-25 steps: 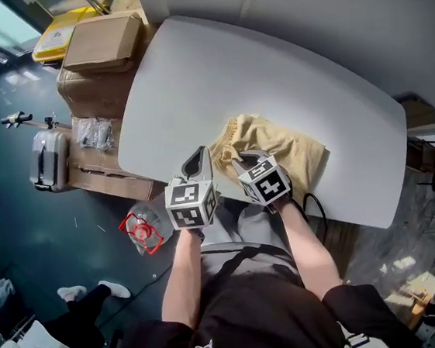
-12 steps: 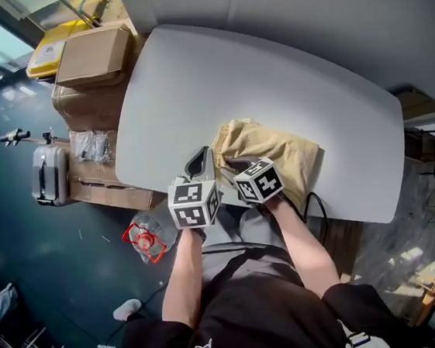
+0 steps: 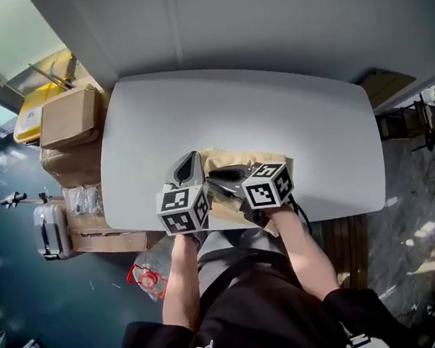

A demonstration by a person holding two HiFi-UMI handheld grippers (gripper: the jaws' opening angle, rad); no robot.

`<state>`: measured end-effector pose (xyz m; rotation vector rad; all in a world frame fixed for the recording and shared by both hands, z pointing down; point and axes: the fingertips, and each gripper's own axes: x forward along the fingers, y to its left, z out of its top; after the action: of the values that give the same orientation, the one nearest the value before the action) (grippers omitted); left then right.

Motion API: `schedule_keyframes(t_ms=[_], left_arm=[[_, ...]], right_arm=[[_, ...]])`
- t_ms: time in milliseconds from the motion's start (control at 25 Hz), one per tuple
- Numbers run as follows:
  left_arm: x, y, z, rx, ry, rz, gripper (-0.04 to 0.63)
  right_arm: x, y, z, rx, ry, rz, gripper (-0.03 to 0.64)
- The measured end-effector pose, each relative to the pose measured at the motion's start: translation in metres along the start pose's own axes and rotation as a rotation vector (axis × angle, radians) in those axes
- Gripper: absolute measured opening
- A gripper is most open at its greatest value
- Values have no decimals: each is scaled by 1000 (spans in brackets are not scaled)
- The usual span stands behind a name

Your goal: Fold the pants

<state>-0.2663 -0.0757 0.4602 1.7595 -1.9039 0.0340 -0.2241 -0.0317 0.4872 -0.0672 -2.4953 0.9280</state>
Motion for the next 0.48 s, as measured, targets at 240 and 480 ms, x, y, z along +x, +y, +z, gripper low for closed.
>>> schedule_keyframes(t_ms=[240,480], left_arm=[[8,-42,80,87,-134,-48,3],[15,-97,151,200,-272,-130,3]], right_arm=[[-103,15,109,-183,-337,-98,3],[-192,30,200,-446,-586,-331,3]])
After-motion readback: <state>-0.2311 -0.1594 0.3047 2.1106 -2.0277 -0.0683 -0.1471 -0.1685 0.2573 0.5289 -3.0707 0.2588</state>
